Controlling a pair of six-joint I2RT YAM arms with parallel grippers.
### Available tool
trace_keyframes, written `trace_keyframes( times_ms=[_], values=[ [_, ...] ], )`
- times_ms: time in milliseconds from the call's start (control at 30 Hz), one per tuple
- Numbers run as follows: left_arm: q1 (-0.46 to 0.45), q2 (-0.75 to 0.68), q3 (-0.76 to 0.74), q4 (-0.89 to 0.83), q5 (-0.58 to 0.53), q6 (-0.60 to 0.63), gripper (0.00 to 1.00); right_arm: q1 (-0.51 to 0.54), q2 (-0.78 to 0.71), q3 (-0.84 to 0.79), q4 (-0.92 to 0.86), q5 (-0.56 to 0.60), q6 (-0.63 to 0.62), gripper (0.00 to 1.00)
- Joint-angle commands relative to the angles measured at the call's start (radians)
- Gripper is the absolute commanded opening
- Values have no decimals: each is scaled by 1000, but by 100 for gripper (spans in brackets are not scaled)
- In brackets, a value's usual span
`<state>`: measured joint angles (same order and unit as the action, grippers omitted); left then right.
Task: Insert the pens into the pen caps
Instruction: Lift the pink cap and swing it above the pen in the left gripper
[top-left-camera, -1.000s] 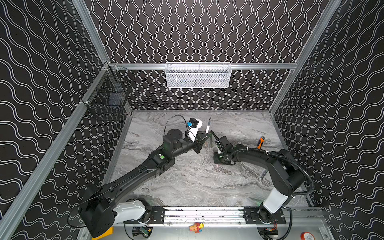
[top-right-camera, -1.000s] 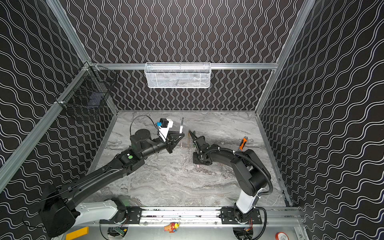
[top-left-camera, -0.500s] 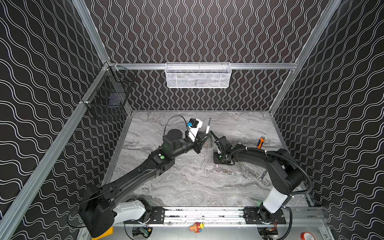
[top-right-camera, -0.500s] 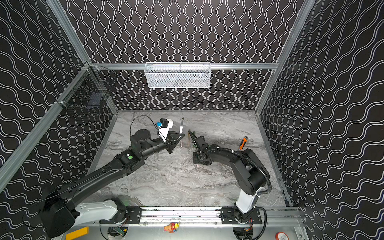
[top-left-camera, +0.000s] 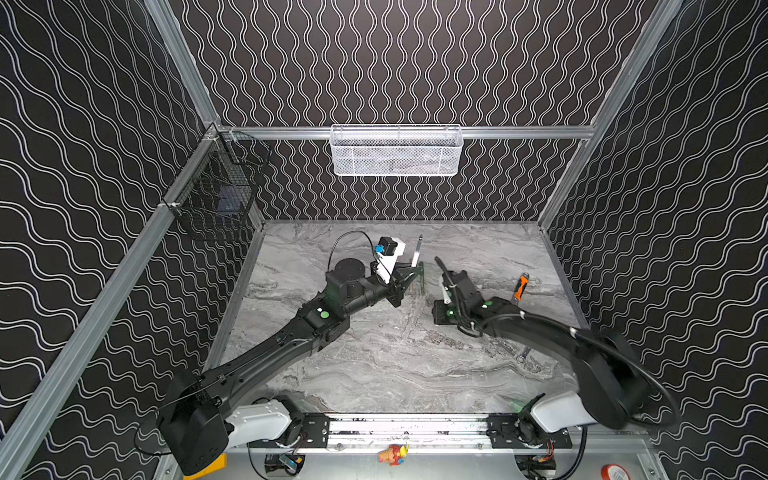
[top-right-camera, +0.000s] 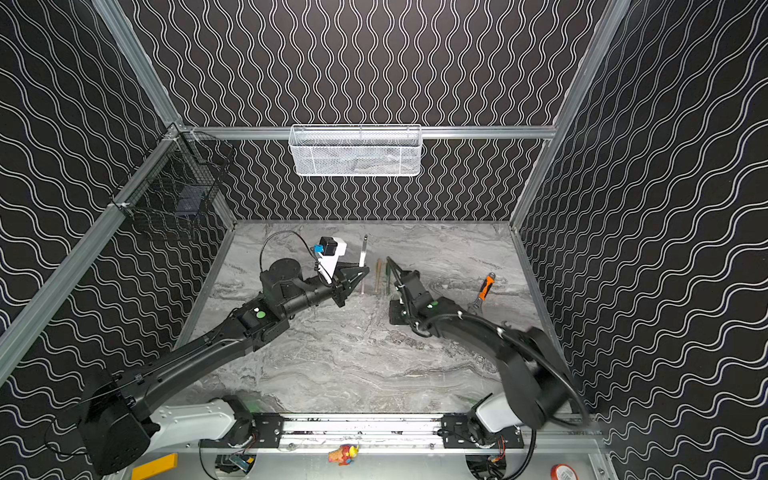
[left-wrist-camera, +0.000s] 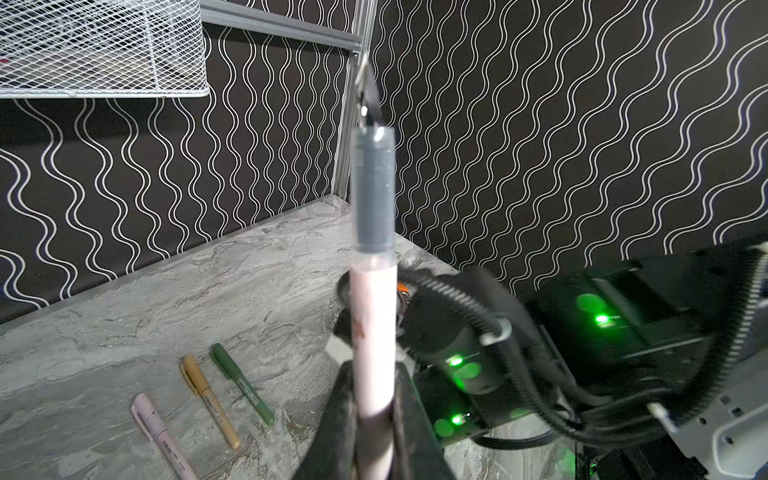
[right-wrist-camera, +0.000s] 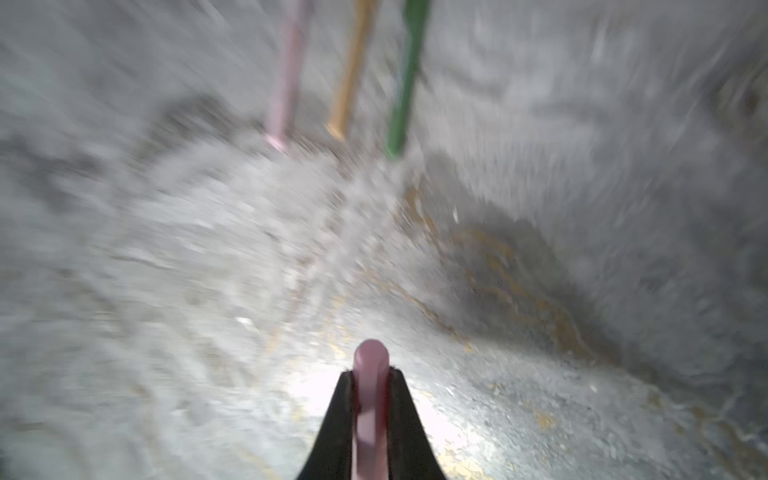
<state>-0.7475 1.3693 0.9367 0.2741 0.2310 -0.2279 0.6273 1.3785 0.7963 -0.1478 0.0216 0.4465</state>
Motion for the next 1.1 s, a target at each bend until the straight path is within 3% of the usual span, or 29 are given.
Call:
trace_keyframes(
  times_ms=[0, 167, 300, 600, 800, 1067],
  values=[
    [0, -5, 5, 17, -5, 32, 0, 1, -143, -86, 255, -16, -47, 9],
    [-1, -13, -2, 28, -2, 33, 0, 1, -378, -190, 468, 8, -106, 9],
    [0, 2, -1, 36, 14, 21, 0, 3, -461, -181, 559, 25, -170, 9],
    [-34, 36, 8, 25, 27, 43, 0, 3, -477, -56, 685, 51, -263, 9],
    [-60, 51, 18, 8, 21, 64, 0, 4, -458, 26, 735, 4, -231, 9],
    [-82, 60, 20, 2, 29, 63, 0, 3, -444, 18, 793, 12, -213, 9]
  ],
)
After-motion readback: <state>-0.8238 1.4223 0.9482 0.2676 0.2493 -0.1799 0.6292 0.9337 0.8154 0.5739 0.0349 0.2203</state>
